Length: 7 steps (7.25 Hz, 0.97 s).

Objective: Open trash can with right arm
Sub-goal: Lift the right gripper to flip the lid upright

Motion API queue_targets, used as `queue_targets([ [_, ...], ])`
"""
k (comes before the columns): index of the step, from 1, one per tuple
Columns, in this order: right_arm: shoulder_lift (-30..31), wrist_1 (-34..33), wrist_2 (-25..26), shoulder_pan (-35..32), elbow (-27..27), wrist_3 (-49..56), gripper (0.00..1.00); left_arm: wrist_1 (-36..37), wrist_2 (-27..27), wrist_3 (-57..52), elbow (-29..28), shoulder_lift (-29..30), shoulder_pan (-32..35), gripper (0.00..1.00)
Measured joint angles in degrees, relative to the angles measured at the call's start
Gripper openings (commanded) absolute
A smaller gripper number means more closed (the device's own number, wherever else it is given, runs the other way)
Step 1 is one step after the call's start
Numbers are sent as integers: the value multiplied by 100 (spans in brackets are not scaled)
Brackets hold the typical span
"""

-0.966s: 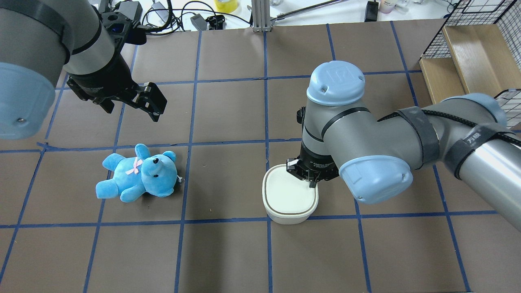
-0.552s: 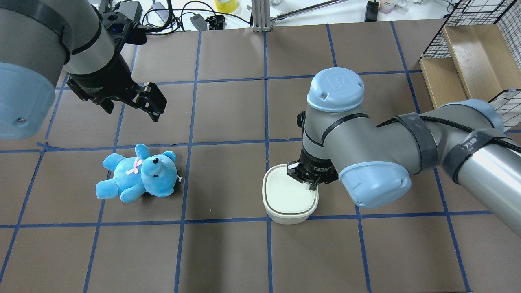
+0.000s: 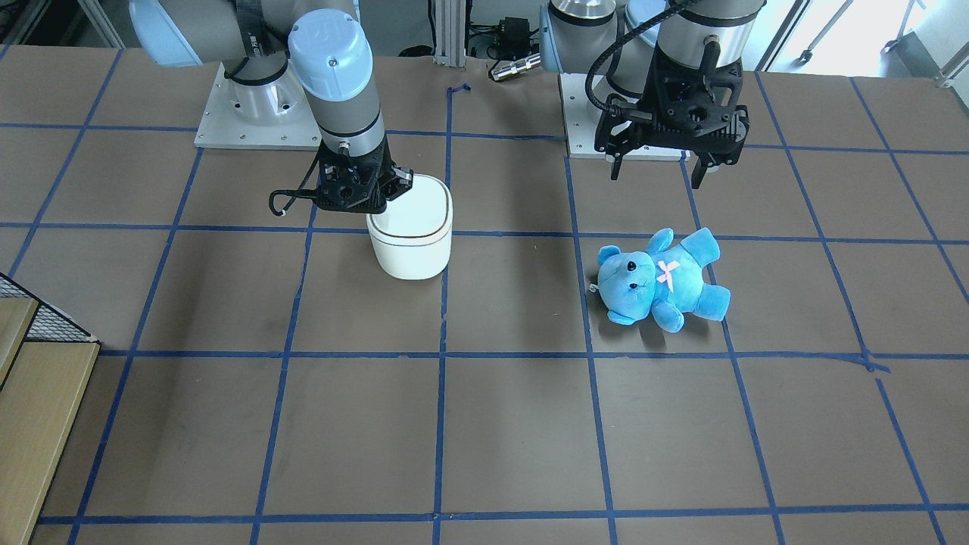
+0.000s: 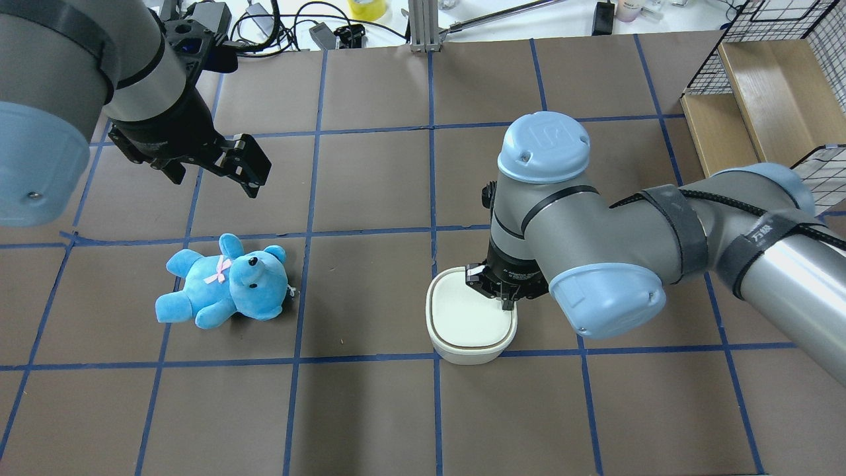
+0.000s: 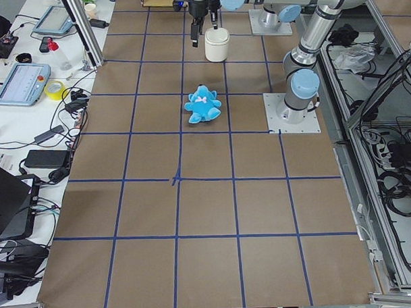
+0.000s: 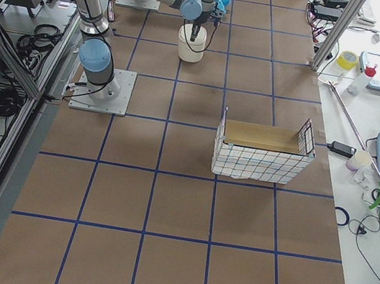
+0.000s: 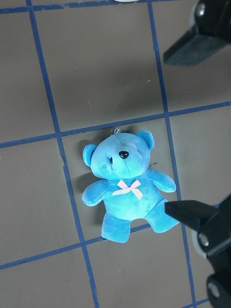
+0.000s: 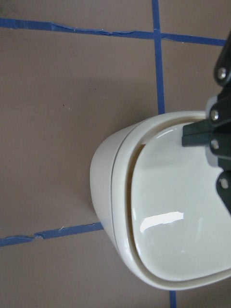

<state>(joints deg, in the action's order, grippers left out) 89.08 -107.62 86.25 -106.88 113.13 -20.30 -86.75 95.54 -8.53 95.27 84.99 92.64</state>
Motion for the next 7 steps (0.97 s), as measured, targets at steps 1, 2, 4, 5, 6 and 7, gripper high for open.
queue_targets([
  [1, 14, 1, -88, 0, -137, -21, 46, 0, 0, 0, 0, 0, 0, 100],
  [2, 21, 18, -127, 0, -311, -70, 74, 0, 0, 0, 0, 0, 0, 100],
  [4, 43, 65, -97, 5, -710, -173, 100, 0, 0, 0, 0, 0, 0, 100],
  [5, 62, 115, -48, 28, -930, -200, 100, 0, 0, 0, 0, 0, 0, 100],
  [6, 84, 279, 57, 54, -1178, -195, 100, 0, 0, 0, 0, 0, 0, 100],
  [7, 92, 559, 197, 90, -1447, -160, 100, 0, 0, 0, 0, 0, 0, 100],
])
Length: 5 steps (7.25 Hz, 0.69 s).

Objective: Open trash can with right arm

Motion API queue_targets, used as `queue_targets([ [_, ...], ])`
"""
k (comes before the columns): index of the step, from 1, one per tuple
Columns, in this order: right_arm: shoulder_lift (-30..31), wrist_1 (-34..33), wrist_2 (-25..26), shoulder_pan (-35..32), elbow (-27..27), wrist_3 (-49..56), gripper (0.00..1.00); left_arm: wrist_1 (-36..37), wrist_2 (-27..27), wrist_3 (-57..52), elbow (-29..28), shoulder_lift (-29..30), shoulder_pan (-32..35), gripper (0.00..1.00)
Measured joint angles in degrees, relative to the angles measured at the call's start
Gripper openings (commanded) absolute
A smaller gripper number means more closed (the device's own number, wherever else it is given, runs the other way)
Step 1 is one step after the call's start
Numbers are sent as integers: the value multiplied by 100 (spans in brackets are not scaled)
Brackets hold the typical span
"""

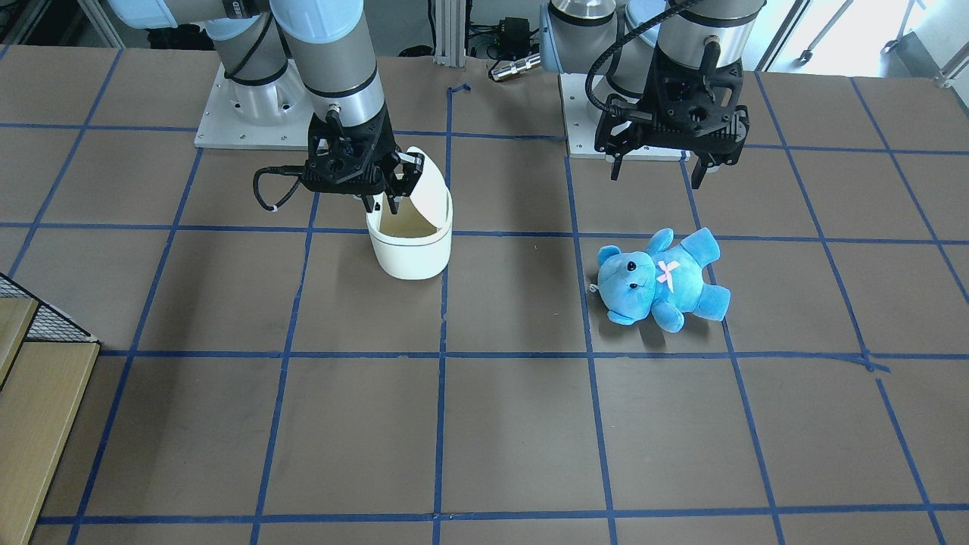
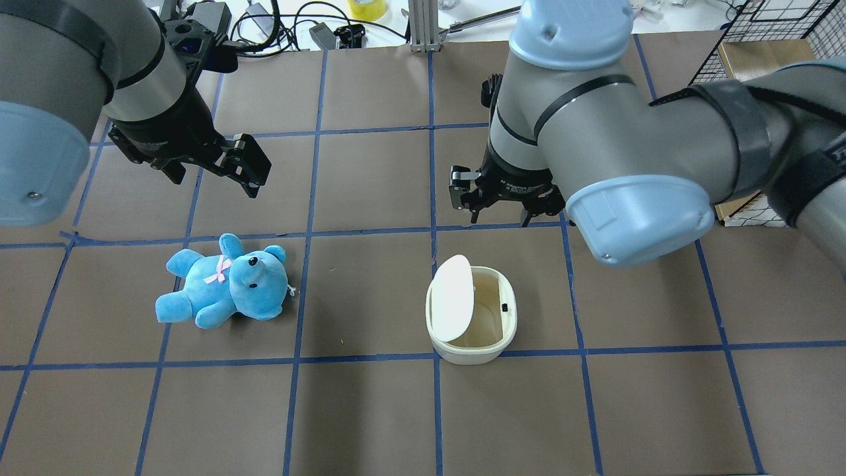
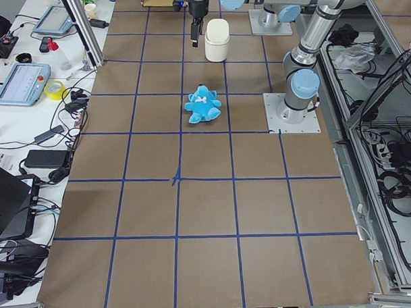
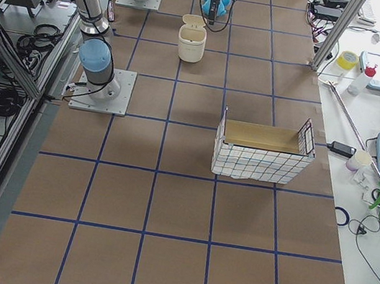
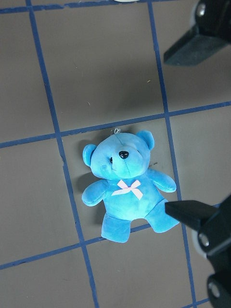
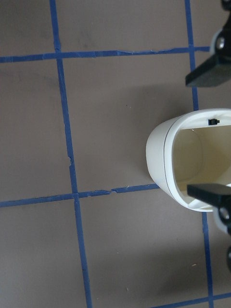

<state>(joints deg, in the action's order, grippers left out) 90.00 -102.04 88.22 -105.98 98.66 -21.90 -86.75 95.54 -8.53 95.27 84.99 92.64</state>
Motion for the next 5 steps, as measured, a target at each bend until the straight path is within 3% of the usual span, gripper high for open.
queue_targets([
  [5, 152, 695, 112, 864, -324, 830, 100, 0, 0, 0, 0, 0, 0, 100],
])
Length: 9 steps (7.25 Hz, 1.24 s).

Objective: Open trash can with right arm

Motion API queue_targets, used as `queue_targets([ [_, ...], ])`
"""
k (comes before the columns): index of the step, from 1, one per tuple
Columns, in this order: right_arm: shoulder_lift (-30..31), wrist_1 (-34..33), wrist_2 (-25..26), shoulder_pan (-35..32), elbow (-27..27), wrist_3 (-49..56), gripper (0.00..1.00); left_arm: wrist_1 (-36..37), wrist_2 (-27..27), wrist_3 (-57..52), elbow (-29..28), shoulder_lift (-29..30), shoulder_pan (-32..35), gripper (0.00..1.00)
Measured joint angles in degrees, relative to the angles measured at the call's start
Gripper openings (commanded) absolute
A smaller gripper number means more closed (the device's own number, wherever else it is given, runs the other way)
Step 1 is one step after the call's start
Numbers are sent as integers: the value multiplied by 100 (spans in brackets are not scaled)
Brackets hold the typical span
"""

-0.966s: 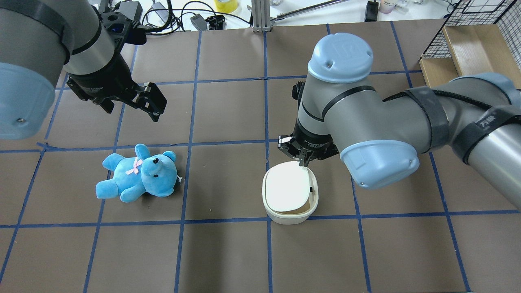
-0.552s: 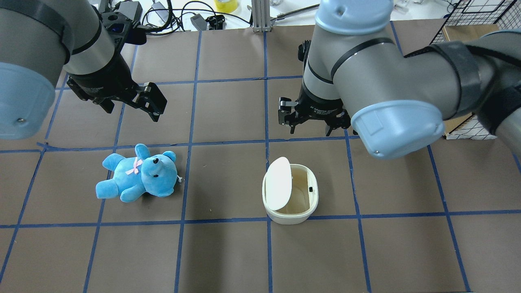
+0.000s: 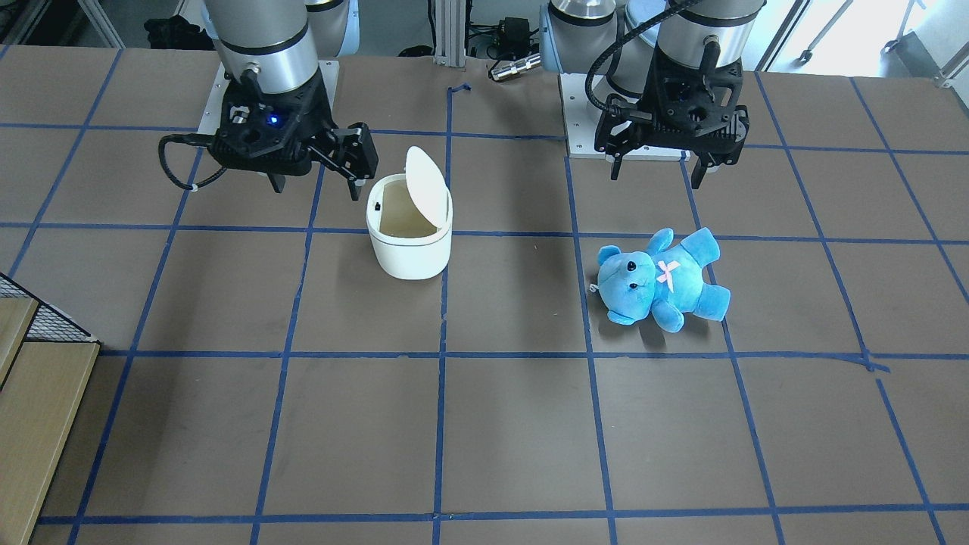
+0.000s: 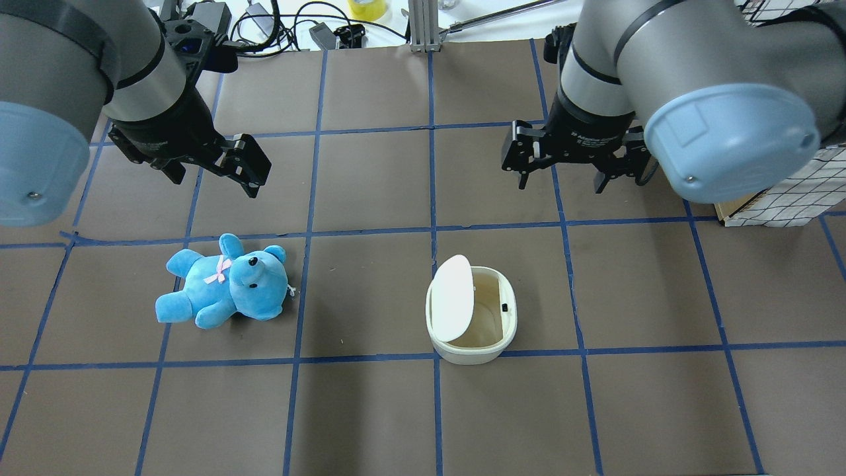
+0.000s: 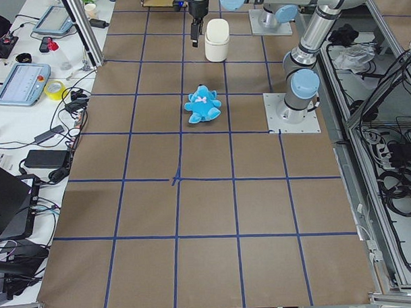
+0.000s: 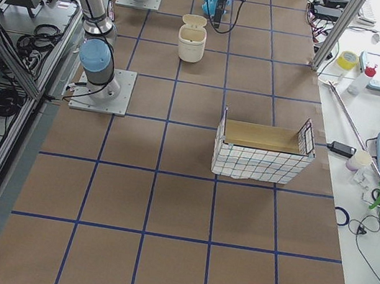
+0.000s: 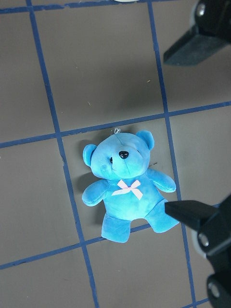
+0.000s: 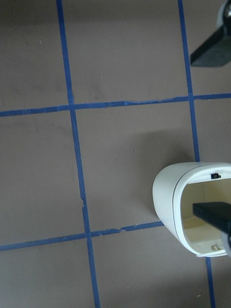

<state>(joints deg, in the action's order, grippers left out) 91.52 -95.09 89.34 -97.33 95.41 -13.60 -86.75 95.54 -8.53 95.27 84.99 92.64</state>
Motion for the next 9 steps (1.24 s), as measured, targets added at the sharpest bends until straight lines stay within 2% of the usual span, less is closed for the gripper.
queue_targets([
  [4, 269, 383, 17, 613, -8, 622, 100, 0, 0, 0, 0, 0, 0, 100],
  [9, 345, 603, 54, 774, -13, 699, 100, 0, 0, 0, 0, 0, 0, 100],
])
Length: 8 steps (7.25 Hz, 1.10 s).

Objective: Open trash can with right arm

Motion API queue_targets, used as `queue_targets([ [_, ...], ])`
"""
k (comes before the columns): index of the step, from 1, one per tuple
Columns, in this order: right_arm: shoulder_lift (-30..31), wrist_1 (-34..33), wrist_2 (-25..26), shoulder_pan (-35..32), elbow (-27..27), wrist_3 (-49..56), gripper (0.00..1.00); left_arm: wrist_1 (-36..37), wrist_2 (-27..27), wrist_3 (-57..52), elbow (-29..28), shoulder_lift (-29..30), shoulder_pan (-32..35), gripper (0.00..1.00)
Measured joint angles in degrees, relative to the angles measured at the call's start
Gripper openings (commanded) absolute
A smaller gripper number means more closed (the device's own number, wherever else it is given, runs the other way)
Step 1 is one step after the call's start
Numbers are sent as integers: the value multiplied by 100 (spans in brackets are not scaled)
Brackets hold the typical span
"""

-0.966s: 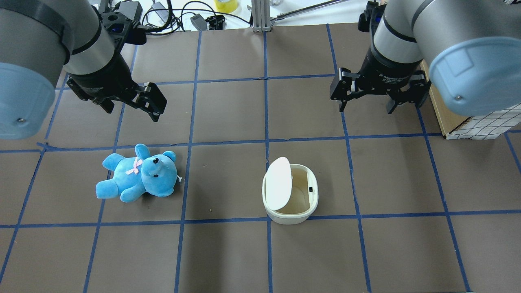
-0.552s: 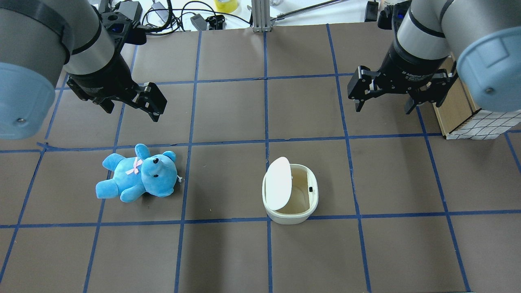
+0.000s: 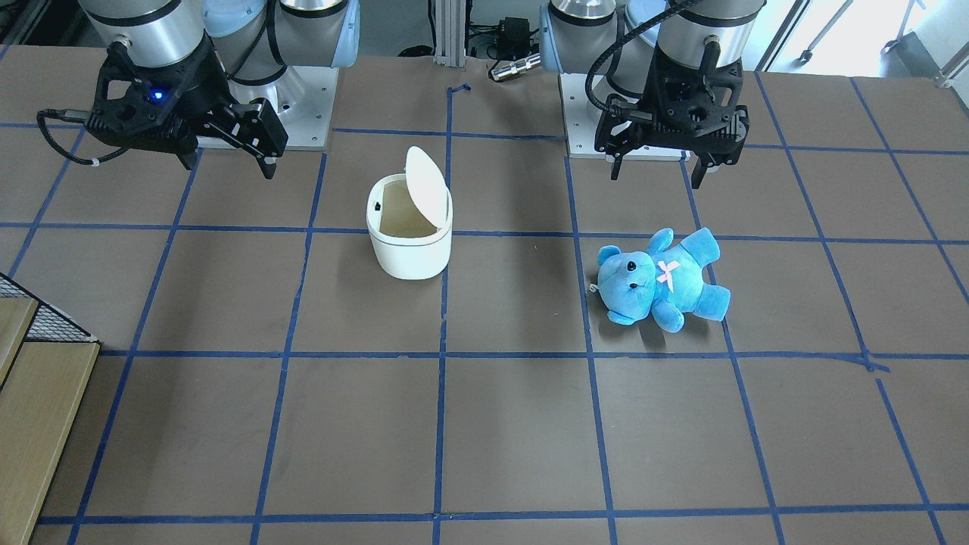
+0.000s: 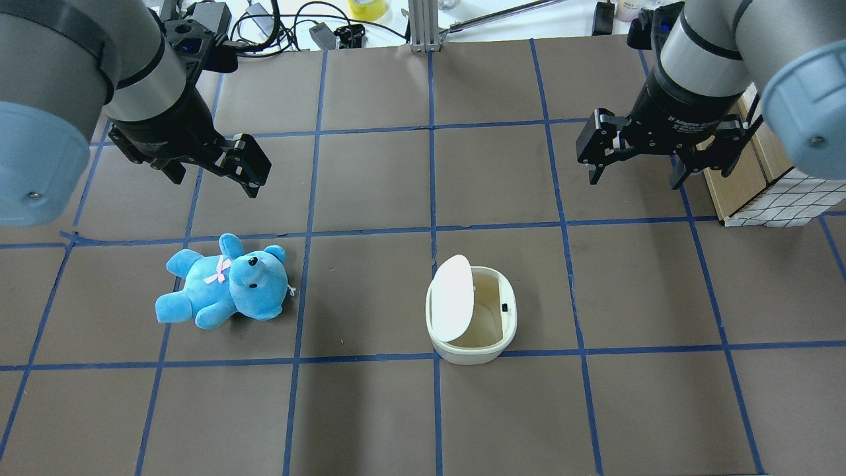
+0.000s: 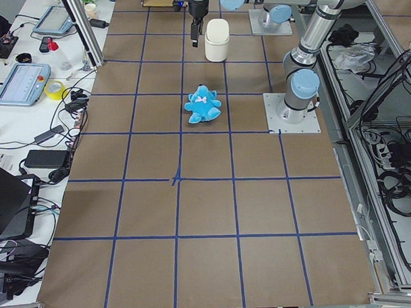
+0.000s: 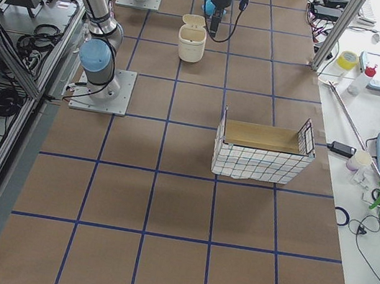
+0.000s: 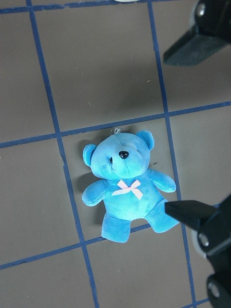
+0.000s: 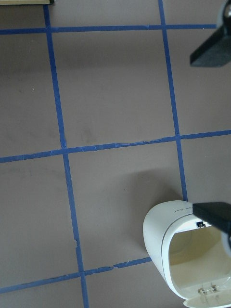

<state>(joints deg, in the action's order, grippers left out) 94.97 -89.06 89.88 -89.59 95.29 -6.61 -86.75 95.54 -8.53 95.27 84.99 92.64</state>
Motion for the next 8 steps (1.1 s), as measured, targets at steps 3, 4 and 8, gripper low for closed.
queue_targets([
  [3, 10, 19, 90, 3, 2, -6, 100, 0, 0, 0, 0, 0, 0, 100],
  [4, 11, 20, 94, 3, 0, -6, 100, 0, 0, 0, 0, 0, 0, 100],
  [8, 13, 11, 100, 2, -1, -7, 100, 0, 0, 0, 0, 0, 0, 100],
])
